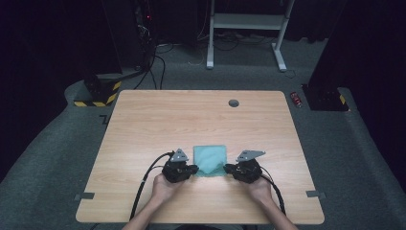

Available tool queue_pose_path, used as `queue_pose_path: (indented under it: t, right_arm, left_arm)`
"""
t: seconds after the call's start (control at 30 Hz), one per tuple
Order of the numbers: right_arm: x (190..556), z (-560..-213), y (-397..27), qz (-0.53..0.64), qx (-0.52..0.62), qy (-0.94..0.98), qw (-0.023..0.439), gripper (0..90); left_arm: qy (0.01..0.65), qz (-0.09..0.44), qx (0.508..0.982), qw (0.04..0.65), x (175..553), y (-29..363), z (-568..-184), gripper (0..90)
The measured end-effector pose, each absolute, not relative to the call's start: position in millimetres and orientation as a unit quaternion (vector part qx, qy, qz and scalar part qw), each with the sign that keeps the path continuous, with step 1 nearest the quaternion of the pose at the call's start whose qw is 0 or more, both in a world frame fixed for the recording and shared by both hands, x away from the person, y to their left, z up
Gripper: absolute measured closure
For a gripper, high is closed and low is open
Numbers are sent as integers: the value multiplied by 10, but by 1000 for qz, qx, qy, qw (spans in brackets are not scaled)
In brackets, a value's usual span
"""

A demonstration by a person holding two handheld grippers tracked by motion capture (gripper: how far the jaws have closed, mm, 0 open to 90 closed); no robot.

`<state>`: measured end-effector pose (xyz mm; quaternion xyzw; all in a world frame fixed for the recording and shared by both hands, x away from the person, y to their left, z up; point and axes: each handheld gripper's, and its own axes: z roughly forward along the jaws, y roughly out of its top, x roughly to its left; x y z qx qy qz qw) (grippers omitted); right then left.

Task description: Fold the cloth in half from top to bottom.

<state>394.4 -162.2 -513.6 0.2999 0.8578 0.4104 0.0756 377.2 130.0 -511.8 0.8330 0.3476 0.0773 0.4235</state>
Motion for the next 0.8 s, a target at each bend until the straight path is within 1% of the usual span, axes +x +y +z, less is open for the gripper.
queue_pose_path:
  t: [0.1, 0.2, 0.33, 0.47, 0.53, 0.67, 0.8]
  right_arm:
    - [3916, -5047, -1664, 434, 302, 845, 83, 758]
    - [3919, -4947, -1665, 452, 302, 834, 91, 760]
    - [3988, -4891, -1560, 449, 314, 831, 94, 770]
    - [4060, -4978, -1387, 424, 322, 841, 93, 767]
    - [4072, -5033, -1337, 414, 322, 846, 92, 749]
    - [4026, -5088, -1355, 402, 325, 851, 87, 723]
    - [3951, -5150, -1402, 381, 314, 864, 97, 708]
  left_arm:
    - [349, 83, 829, 430, 3762, 1324, -5062, 765]
    - [359, 92, 820, 436, 3794, 1339, -5017, 705]
    - [371, 105, 820, 424, 3867, 1299, -5011, 658]
    - [369, 112, 828, 408, 3904, 1213, -5053, 610]
    - [367, 113, 834, 397, 3897, 1180, -5079, 585]
    - [365, 110, 842, 380, 3848, 1184, -5135, 555]
    - [363, 117, 848, 369, 3778, 1221, -5168, 531]
